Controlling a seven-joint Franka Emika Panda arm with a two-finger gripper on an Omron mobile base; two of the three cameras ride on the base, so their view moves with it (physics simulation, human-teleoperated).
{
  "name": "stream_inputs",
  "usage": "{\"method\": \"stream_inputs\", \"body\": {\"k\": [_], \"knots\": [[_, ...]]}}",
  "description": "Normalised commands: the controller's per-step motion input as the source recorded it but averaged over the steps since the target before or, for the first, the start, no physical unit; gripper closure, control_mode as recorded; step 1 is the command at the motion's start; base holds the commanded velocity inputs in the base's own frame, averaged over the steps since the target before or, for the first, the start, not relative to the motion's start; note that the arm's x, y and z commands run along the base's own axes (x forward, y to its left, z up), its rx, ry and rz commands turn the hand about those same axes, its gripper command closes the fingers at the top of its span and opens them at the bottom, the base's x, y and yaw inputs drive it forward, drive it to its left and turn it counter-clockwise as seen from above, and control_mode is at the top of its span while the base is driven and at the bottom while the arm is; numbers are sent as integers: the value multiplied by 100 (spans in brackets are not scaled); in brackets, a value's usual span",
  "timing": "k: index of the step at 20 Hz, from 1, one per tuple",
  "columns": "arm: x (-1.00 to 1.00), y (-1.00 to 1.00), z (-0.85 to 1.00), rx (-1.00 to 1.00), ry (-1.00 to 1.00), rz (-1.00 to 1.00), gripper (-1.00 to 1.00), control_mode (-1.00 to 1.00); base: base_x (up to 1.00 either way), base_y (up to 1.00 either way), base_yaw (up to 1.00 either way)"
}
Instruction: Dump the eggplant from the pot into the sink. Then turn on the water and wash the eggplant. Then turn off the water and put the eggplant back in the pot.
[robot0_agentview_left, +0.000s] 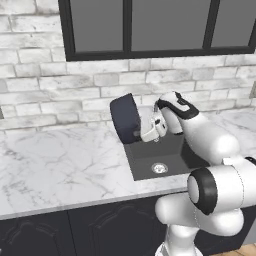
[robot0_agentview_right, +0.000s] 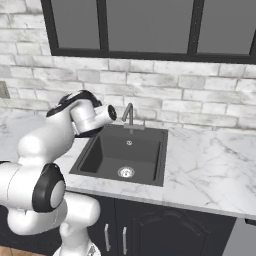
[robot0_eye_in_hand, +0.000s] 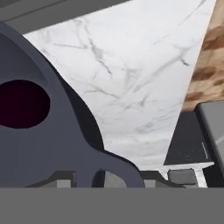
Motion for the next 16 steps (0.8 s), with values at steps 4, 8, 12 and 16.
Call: {"method": "stream_inputs", "body": {"k": [4, 8, 12, 16], "knots": [[2, -11, 0, 28, 4, -24, 100, -100, 0, 0, 0], [3, -6, 1, 26, 2, -18, 100, -100, 0, 0, 0], [1, 0, 14, 25, 2, -13, 100, -100, 0, 0, 0], [14, -1, 18, 23, 3, -9, 100, -100, 0, 0, 0]]}}
